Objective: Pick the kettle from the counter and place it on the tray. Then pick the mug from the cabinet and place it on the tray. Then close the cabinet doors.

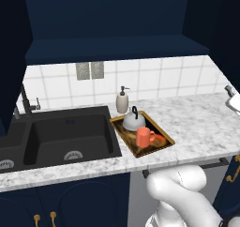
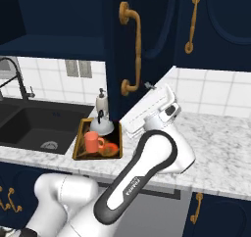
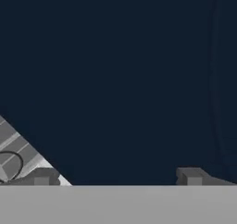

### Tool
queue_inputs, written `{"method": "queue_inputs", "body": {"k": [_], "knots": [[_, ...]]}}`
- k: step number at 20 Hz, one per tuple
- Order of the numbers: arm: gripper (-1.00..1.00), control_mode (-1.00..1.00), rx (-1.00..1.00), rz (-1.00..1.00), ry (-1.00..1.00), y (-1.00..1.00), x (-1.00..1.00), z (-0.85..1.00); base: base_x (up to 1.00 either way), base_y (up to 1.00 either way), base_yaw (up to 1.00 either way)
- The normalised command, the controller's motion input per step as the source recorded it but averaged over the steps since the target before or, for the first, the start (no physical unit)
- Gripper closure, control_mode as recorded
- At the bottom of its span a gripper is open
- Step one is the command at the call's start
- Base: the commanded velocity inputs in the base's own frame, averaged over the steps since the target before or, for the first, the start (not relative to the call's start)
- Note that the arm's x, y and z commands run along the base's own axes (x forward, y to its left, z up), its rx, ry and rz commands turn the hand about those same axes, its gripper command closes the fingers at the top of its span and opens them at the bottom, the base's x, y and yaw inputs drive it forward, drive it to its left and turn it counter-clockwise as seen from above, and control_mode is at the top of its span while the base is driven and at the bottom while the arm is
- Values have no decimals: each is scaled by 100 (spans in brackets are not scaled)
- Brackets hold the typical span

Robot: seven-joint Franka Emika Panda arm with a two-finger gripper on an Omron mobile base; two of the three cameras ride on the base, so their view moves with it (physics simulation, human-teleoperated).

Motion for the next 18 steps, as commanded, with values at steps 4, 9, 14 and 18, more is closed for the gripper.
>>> {"method": "queue_inputs", "body": {"k": [4, 9, 14, 18], "knots": [[-100, -100, -9, -22, -4, 99, 3, 34, 0, 0, 0], [-100, -100, -8, -32, 0, 78, 25, 25, 0, 0, 0], [-100, -100, -11, -36, 8, 52, 49, 28, 0, 0, 0], [-100, -100, -11, -30, 13, 40, 63, 23, 0, 0, 0]]}}
